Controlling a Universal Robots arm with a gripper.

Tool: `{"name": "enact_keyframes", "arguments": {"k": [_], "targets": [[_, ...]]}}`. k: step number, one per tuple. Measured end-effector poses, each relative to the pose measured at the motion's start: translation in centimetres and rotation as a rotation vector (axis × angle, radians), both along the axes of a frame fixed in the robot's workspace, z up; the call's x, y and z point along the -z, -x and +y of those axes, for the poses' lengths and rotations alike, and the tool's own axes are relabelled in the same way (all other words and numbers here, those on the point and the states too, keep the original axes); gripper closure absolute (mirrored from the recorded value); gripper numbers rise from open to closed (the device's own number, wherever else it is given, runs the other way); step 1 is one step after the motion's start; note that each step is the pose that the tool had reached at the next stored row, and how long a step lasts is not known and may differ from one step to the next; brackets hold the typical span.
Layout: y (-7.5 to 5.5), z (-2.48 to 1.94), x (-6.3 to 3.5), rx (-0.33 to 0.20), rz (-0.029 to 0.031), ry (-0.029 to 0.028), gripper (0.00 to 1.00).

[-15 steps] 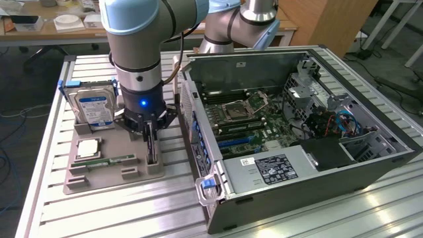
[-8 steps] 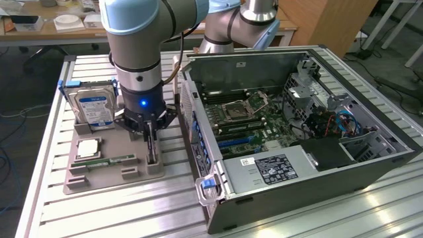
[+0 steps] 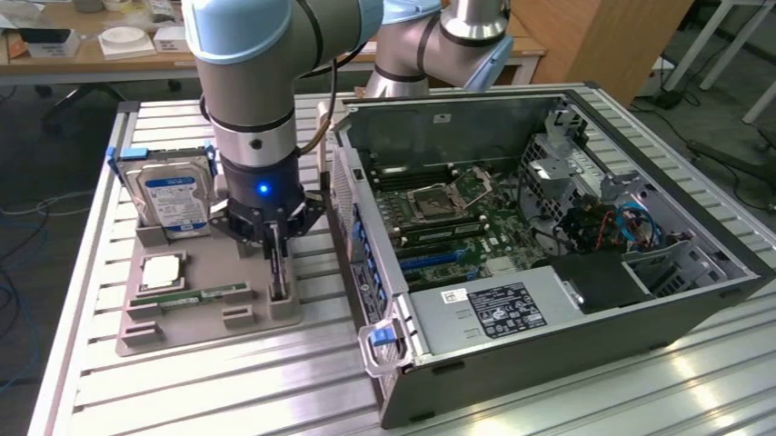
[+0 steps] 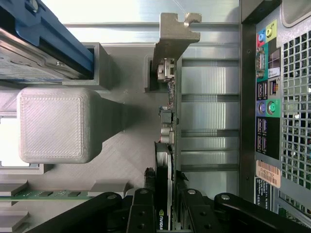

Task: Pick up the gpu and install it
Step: 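Pick up the gpu and move the gpu toward the slot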

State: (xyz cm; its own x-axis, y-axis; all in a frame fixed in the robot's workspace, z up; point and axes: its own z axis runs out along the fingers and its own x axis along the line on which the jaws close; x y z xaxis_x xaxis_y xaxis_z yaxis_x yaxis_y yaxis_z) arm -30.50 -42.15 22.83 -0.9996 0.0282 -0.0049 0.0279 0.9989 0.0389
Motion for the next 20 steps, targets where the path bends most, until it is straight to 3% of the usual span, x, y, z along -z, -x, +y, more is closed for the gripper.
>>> {"name": "enact_keyframes", "arguments": {"k": [7, 20], "targets": [[0.0, 0.00, -0.13, 0.000, -0.0003, -0.0001, 0.74], [0.1, 0.00, -5.93, 0.000, 0.0000, -0.0022, 0.74]]}}
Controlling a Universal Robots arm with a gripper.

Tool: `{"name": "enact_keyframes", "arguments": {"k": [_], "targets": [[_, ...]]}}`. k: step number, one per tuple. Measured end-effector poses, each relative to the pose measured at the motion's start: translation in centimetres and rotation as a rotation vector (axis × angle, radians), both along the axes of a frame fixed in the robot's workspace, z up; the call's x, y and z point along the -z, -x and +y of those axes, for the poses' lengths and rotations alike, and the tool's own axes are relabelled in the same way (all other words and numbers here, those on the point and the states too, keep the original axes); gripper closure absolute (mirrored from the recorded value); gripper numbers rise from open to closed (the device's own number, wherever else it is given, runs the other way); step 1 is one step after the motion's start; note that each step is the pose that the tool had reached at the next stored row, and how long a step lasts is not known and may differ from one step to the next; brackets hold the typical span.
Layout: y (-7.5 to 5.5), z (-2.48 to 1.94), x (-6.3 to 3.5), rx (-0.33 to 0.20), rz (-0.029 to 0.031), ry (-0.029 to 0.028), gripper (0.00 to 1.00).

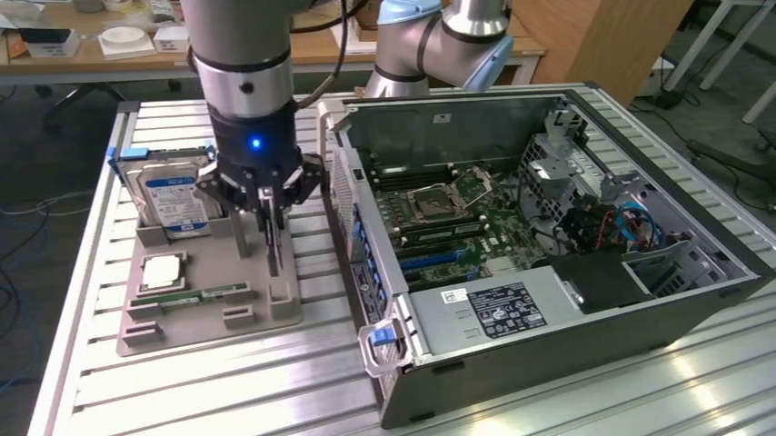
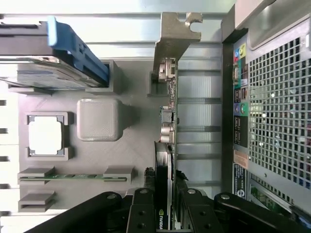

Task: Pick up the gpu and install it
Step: 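Pick up the gpu and move the gpu toward the slot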

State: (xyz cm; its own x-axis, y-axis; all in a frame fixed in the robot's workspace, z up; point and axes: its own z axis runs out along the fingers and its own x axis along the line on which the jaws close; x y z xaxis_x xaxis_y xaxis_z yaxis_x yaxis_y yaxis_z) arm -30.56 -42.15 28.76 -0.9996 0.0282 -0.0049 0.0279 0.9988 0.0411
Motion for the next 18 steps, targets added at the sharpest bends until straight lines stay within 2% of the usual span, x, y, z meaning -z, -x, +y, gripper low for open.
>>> {"name": "enact_keyframes", "arguments": {"k": [18], "targets": [[0.0, 0.00, -8.16, 0.000, 0.0000, -0.0003, 0.74]]}}
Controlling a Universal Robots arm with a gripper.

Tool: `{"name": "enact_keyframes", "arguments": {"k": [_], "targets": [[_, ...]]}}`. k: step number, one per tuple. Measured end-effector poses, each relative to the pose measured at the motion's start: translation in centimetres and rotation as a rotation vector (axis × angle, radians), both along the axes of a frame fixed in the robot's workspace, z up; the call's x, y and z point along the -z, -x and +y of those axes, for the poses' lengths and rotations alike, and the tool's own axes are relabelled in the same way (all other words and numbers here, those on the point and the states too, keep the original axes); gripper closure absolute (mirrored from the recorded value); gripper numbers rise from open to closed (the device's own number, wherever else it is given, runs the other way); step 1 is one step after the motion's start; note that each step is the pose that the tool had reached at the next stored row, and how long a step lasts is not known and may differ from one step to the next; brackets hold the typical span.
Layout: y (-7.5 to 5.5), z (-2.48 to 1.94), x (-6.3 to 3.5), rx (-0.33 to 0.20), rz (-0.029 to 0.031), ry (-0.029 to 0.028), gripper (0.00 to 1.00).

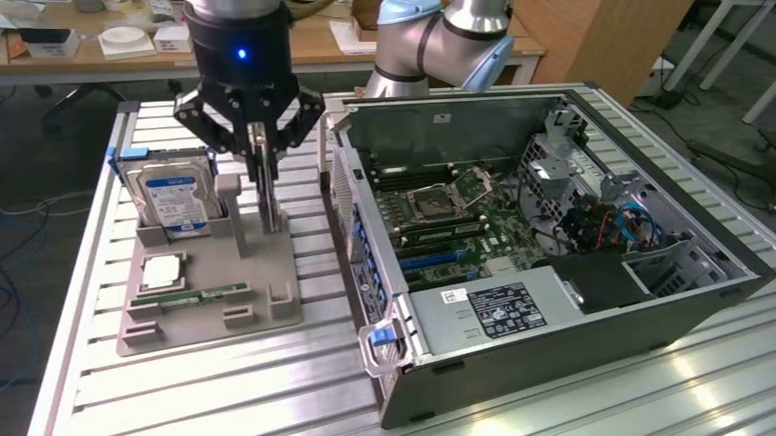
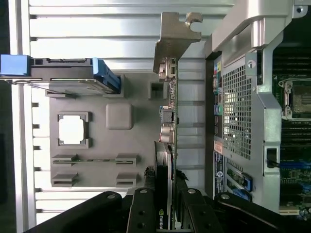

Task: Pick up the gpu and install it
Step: 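Pick up the gpu and move the gpu toward the slot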

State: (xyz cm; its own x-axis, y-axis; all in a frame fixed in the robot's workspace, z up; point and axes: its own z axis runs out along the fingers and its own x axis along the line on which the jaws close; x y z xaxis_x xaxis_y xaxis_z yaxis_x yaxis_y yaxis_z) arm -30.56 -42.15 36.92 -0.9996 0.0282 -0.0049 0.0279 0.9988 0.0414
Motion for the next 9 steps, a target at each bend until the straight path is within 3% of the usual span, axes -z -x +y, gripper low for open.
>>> {"name": "enact_keyframes", "arguments": {"k": [3, 9], "targets": [[0.0, 0.00, -1.22, -0.003, 0.0000, 0.0000, 0.74], [0.0, 0.00, -2.59, -0.044, 0.0000, 0.0001, 0.74]]}}
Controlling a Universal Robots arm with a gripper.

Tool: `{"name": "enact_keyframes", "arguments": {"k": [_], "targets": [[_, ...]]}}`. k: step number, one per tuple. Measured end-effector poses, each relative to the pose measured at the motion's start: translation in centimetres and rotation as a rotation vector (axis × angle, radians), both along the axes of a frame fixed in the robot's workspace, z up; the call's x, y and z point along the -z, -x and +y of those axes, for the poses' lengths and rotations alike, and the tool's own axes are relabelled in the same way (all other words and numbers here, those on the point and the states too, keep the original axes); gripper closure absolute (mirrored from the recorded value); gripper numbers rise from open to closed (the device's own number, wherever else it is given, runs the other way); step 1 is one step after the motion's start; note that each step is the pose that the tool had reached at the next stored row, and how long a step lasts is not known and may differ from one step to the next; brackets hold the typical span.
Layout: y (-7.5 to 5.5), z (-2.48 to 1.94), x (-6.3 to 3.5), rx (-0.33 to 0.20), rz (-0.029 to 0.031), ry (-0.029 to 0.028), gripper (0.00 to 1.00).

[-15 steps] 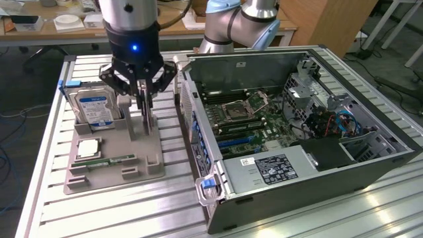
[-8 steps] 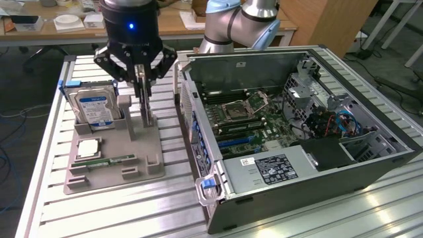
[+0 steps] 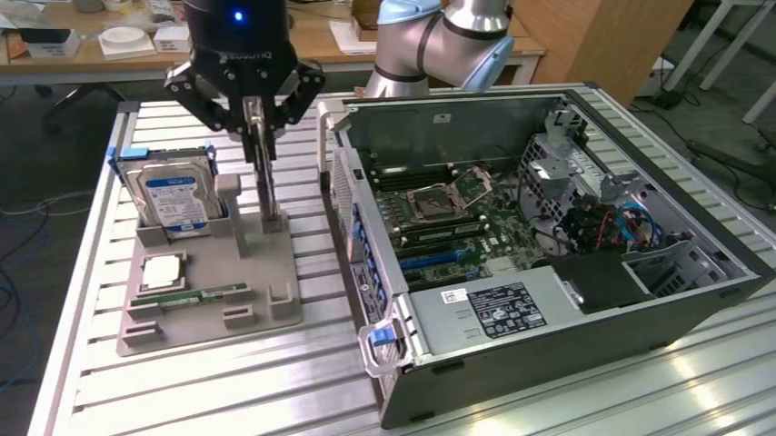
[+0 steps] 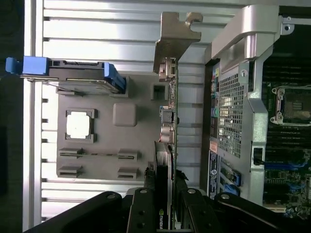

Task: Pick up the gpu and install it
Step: 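Pick up the gpu and move the gpu toward the slot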

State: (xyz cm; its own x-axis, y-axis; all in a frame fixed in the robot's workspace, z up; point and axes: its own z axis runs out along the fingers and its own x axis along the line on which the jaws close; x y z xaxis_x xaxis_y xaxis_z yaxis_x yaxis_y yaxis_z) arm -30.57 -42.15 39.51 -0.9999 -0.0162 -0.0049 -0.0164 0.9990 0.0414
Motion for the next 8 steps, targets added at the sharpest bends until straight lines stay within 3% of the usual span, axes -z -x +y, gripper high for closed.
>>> {"name": "enact_keyframes", "arguments": {"k": [6, 8], "targets": [[0.0, 0.00, -2.24, -0.005, 0.0002, 0.0002, 0.74], [-0.3, 0.00, -2.25, -0.006, 0.0000, 0.0000, 0.74]]}}
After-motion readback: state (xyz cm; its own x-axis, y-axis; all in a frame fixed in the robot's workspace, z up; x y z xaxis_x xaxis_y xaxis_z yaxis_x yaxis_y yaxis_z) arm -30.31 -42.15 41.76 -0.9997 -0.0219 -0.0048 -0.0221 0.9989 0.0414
